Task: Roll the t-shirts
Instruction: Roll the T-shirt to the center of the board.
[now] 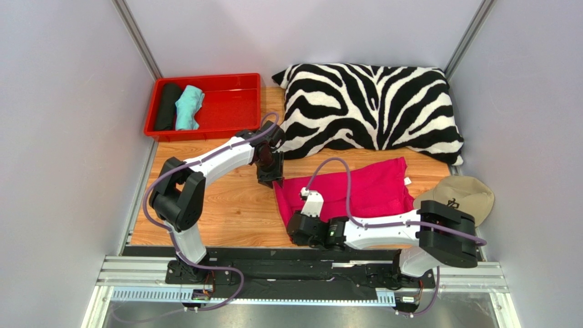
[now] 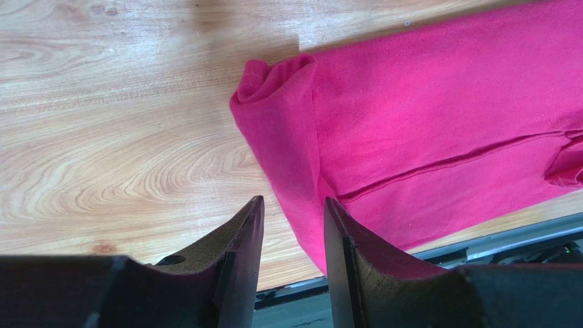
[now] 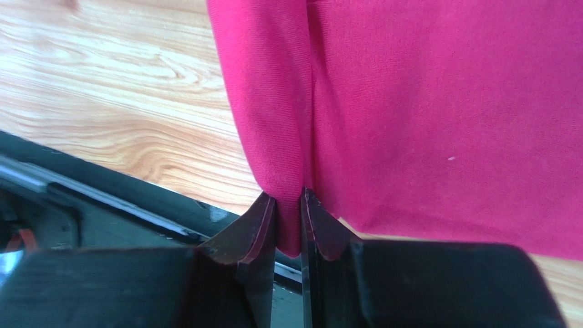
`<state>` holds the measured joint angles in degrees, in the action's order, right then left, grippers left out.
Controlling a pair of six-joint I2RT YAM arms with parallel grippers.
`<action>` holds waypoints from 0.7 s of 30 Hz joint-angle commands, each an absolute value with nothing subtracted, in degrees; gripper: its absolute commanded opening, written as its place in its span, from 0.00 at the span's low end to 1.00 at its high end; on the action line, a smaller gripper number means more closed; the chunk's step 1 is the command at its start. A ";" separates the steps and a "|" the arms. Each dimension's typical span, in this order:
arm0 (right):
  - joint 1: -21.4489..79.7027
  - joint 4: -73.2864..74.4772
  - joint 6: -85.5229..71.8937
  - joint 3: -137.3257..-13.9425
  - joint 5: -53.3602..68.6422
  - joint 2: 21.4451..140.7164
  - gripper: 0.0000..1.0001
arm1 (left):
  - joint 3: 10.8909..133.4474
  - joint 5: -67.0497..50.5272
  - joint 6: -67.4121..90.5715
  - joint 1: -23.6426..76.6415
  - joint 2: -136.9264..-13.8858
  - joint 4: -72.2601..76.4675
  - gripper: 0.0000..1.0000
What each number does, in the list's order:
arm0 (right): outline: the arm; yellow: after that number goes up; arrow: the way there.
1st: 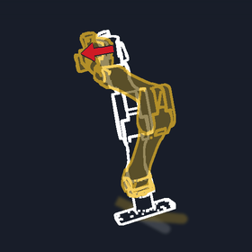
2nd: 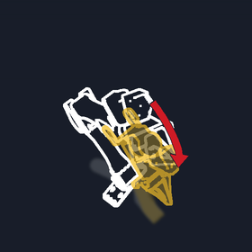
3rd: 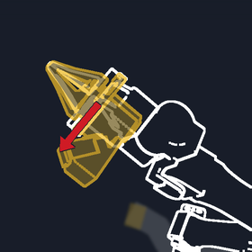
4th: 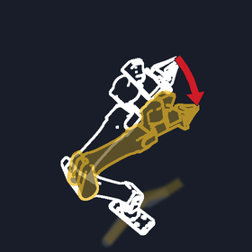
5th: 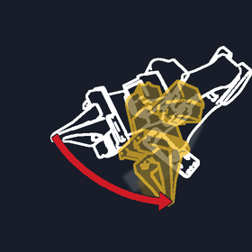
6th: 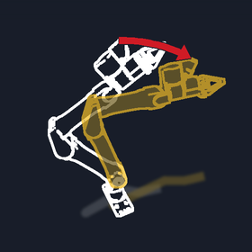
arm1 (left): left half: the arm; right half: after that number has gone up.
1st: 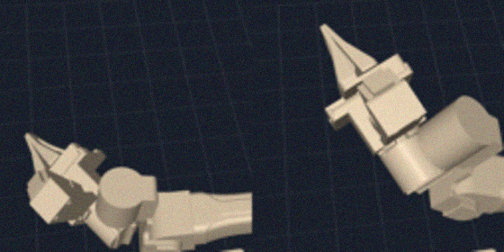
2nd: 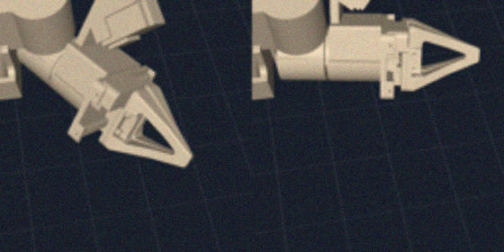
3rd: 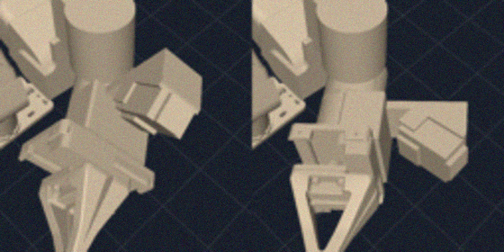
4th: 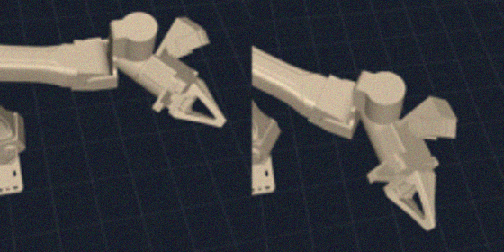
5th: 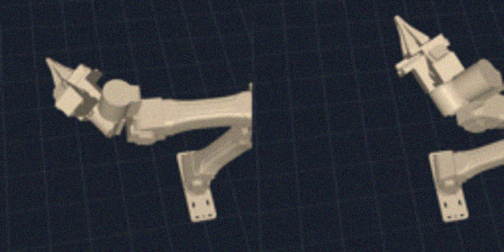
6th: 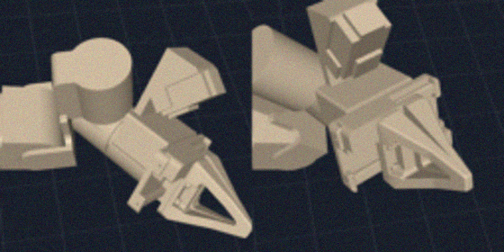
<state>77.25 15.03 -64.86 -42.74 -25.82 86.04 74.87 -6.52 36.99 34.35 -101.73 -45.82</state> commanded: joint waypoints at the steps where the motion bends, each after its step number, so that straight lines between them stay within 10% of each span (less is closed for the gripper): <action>1: 74.80 1.24 -69.43 -37.98 -19.61 82.27 0.18 | 75.77 -5.98 35.86 33.84 -100.02 -46.50 0.46; 21: 68.38 -28.29 -85.78 -22.06 -7.30 84.55 0.16 | 70.75 -9.32 38.41 34.72 -100.36 -39.46 0.33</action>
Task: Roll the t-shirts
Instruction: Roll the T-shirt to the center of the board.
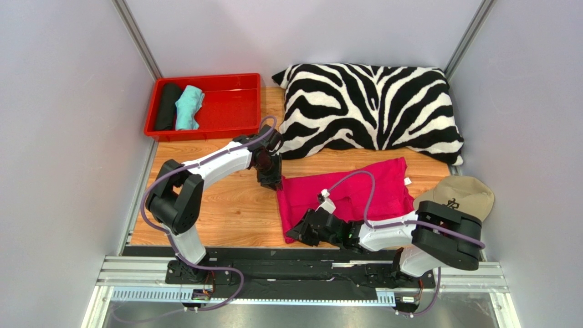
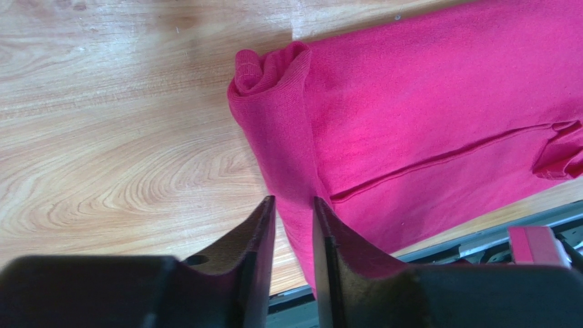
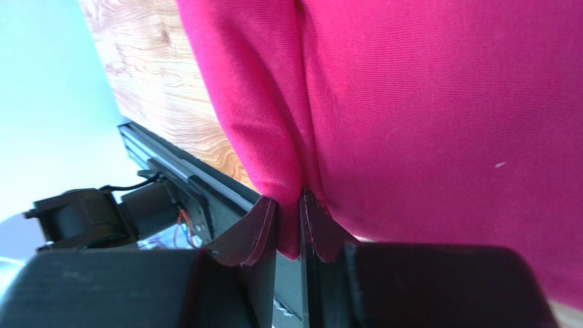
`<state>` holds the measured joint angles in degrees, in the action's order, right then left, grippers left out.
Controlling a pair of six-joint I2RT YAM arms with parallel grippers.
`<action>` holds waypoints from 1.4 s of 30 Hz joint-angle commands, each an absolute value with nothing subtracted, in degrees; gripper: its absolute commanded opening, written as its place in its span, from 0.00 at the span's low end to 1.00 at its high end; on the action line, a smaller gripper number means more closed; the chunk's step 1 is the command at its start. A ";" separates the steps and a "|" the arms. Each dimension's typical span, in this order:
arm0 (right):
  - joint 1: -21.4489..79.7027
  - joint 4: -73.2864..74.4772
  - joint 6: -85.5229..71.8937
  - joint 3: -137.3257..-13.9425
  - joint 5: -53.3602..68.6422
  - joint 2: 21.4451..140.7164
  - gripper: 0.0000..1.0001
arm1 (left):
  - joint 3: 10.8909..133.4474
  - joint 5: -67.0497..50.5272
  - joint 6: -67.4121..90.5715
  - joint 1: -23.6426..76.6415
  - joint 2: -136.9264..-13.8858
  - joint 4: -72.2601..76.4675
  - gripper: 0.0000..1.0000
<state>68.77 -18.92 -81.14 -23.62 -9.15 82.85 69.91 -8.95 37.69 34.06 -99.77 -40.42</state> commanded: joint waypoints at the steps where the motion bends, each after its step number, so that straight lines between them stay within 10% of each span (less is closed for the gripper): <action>1: 68.29 -28.65 -86.48 -21.80 -7.29 84.72 0.16 | 71.01 -9.23 38.41 34.89 -100.81 -39.55 0.31; 15: 68.20 -29.36 -88.15 -20.04 -7.56 84.29 0.17 | 75.84 -8.35 39.64 37.26 -106.34 -40.78 0.23; 22: 68.38 -15.84 -83.06 -24.08 -9.58 79.72 0.43 | 78.57 -7.56 39.64 38.23 -109.33 -42.45 0.23; 42: 68.30 20.66 -54.50 -47.80 -28.57 79.79 0.57 | 80.24 -7.47 38.85 39.20 -110.74 -43.77 0.23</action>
